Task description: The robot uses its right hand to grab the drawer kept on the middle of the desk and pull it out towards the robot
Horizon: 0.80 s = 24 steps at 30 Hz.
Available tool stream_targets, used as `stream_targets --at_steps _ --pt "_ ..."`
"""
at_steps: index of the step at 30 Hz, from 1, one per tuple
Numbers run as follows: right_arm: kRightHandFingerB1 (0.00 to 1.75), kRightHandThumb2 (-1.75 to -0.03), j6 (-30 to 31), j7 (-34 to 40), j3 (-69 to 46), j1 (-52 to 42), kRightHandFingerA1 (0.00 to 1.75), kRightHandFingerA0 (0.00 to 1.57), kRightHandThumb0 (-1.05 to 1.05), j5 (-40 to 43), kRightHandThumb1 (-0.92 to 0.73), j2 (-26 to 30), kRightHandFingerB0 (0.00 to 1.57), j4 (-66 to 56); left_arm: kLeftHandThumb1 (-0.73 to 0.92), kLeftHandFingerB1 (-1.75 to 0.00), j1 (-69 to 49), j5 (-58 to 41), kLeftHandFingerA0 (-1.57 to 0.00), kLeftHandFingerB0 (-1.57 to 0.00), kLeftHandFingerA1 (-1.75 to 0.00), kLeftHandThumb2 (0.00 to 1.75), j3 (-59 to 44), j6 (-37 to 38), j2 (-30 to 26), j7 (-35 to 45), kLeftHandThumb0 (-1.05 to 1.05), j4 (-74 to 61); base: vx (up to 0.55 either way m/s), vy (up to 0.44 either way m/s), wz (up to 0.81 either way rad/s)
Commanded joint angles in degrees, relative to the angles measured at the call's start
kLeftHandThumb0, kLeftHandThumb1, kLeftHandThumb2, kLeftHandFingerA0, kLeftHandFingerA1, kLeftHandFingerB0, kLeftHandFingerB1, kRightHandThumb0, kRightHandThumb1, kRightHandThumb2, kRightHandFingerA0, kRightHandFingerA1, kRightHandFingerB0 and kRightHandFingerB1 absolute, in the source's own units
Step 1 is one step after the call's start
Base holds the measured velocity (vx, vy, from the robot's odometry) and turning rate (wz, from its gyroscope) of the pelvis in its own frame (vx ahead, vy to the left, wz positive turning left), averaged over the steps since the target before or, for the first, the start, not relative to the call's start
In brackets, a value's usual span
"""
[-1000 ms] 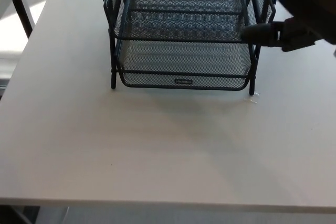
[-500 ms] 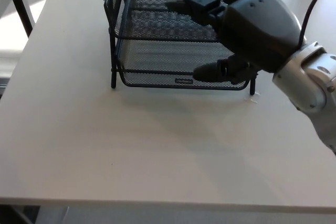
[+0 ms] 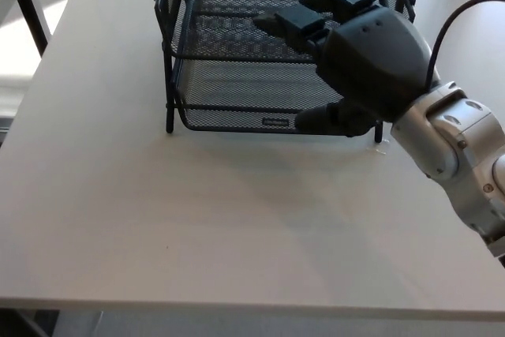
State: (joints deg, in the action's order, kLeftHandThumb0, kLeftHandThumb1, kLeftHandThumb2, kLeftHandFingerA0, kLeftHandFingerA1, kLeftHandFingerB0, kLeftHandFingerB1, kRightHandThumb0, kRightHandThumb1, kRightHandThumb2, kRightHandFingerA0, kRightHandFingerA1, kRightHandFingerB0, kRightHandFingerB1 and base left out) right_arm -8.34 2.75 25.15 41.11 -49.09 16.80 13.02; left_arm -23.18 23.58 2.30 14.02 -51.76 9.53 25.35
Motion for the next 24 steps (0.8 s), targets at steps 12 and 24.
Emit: stream_targets --at_steps 12,24 --pt "0.41 -0.54 3.83 31.19 3.27 7.39 0.74 0.25 -0.53 -10.09 -0.49 -3.56 0.32 23.39 0.64 -0.63 -1.78 0.59 -0.66 -0.67 -0.88 0.58 -1.05 0.29 0.03 -1.08 -0.33 -0.61 0.00 0.000 0.00" --pt "0.61 -0.81 4.74 42.51 6.77 14.29 0.98 0.82 -0.56 -13.01 -0.39 -3.44 0.37 35.30 0.64 -0.68 -2.73 0.56 -0.65 -0.68 -0.90 0.59 -1.60 1.21 -0.24 -1.57 -0.31 -1.95 0.00 0.000 0.00"
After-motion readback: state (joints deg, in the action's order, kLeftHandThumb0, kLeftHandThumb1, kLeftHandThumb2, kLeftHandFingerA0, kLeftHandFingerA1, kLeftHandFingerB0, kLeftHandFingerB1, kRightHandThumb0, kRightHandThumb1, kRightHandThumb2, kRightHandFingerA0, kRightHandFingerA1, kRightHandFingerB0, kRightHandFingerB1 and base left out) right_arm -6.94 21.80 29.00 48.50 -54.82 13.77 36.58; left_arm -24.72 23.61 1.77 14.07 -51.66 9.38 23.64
